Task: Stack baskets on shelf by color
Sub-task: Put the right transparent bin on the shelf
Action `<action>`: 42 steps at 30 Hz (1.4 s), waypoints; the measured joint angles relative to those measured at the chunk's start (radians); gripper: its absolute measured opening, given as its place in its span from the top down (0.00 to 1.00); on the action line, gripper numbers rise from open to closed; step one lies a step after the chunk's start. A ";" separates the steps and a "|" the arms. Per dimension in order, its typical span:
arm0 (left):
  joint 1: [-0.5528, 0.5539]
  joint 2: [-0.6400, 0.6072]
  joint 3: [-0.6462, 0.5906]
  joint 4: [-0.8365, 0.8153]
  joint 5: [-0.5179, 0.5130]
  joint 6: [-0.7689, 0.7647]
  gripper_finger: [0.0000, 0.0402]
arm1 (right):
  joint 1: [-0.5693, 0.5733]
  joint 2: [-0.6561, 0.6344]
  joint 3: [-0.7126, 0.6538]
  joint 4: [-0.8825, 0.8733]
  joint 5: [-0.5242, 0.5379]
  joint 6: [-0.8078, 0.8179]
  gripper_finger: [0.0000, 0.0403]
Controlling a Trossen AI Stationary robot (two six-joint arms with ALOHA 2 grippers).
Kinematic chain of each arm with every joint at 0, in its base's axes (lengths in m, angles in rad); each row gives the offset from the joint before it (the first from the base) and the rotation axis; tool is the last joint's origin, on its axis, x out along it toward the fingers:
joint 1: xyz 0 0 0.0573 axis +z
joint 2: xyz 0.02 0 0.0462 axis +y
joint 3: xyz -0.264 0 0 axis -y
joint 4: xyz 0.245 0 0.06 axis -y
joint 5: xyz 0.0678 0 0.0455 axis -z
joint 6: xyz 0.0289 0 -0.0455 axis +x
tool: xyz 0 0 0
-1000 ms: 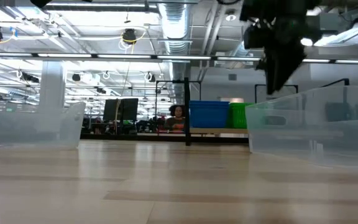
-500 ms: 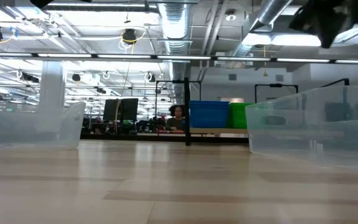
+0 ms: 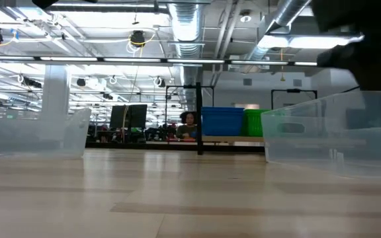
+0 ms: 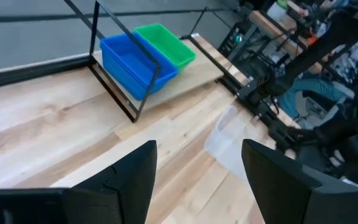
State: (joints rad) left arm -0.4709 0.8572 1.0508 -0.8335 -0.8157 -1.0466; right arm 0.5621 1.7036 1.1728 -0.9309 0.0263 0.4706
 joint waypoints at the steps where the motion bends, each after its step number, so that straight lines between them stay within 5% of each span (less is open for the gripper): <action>1: 0.000 0.000 0.000 -0.004 0.007 0.000 0.44 | -0.001 0.024 0.000 0.004 0.002 0.000 0.40; 7: 0.000 0.000 0.000 -0.017 0.007 0.000 0.44 | -0.012 0.132 -0.001 0.015 0.006 0.008 0.47; 13: 0.000 0.000 0.000 -0.017 0.007 -0.001 0.44 | -0.013 0.121 -0.001 0.029 -0.032 0.003 0.94; 20: 0.000 0.000 0.000 -0.015 0.007 -0.002 0.44 | -0.025 -0.097 0.014 -0.007 -0.042 -0.014 0.99; 26: 0.000 0.000 0.000 -0.015 -0.005 0.000 0.44 | -0.112 -0.365 0.114 -0.206 0.237 -0.080 0.99; 30: 0.000 0.000 0.000 -0.015 -0.036 0.001 0.44 | -0.273 -0.479 0.142 -0.287 0.428 -0.271 0.99; 42: 0.000 0.000 0.000 -0.015 -0.066 -0.021 0.44 | -0.975 -0.429 0.129 -0.400 0.404 -0.817 1.00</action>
State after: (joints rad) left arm -0.4707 0.8574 1.0508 -0.8486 -0.8815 -1.0676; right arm -0.4126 1.2743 1.3014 -1.3307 0.4306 -0.3465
